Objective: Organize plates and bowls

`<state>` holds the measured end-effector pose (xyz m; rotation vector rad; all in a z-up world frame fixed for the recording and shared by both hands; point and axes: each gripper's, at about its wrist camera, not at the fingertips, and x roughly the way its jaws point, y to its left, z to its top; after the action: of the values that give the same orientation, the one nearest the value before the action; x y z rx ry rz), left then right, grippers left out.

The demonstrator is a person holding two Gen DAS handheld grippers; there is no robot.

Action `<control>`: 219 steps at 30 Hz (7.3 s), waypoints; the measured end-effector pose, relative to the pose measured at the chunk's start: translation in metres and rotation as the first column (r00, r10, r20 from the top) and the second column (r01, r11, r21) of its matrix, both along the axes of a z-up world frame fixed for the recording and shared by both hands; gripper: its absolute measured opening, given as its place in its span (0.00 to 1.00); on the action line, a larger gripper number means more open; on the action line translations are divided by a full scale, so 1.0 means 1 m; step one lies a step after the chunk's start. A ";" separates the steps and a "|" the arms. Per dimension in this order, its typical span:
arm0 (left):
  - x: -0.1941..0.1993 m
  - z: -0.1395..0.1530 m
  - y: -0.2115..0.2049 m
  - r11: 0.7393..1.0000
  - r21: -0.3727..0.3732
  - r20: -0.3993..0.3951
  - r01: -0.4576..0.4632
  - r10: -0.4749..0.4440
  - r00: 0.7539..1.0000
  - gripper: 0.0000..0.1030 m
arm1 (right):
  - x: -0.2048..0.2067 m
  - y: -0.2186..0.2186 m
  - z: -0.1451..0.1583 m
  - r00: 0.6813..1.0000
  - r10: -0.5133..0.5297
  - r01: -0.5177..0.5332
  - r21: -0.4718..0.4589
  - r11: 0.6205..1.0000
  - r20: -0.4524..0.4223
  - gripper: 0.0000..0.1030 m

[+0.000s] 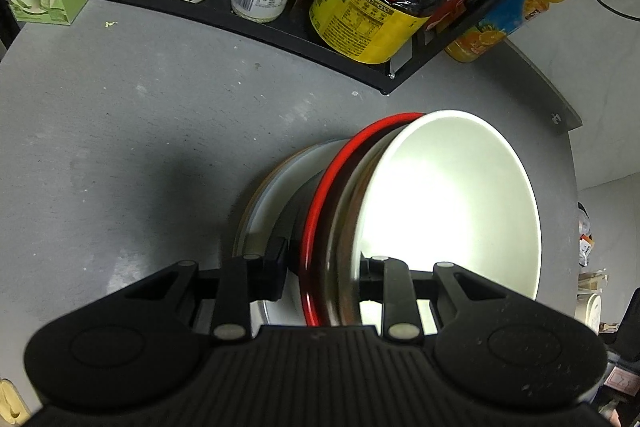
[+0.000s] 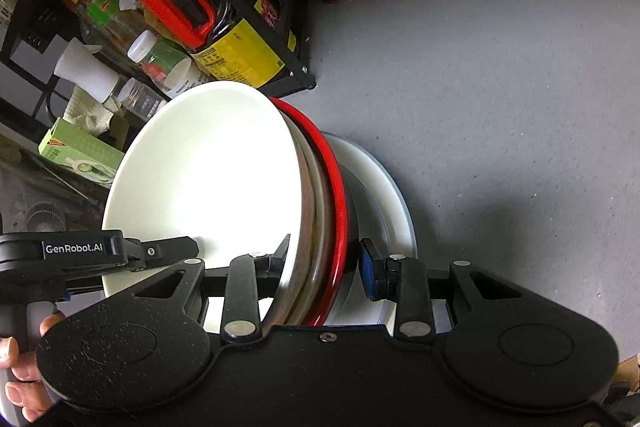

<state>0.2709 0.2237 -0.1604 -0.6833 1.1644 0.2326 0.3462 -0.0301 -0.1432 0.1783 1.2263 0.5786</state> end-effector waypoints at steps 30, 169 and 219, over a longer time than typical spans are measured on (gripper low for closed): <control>-0.022 0.039 -0.017 0.978 0.207 0.099 0.037 -0.059 0.993 0.80 | -0.028 -0.048 0.052 0.971 -0.092 0.099 -0.020 0.995 0.221 0.88; -0.336 0.165 -0.140 0.877 0.445 0.384 0.181 -0.369 0.847 0.99 | -0.336 -0.180 0.160 0.770 -0.252 0.338 -0.041 0.940 0.586 1.00; -0.331 0.170 -0.151 0.869 0.464 0.381 0.172 -0.371 0.847 0.99 | -0.331 -0.187 0.161 0.775 -0.244 0.325 -0.036 0.945 0.582 1.00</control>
<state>-0.0600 0.0723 0.0101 -0.1634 0.7045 0.0559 0.0148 -0.2170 0.0182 0.0636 0.6239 0.2453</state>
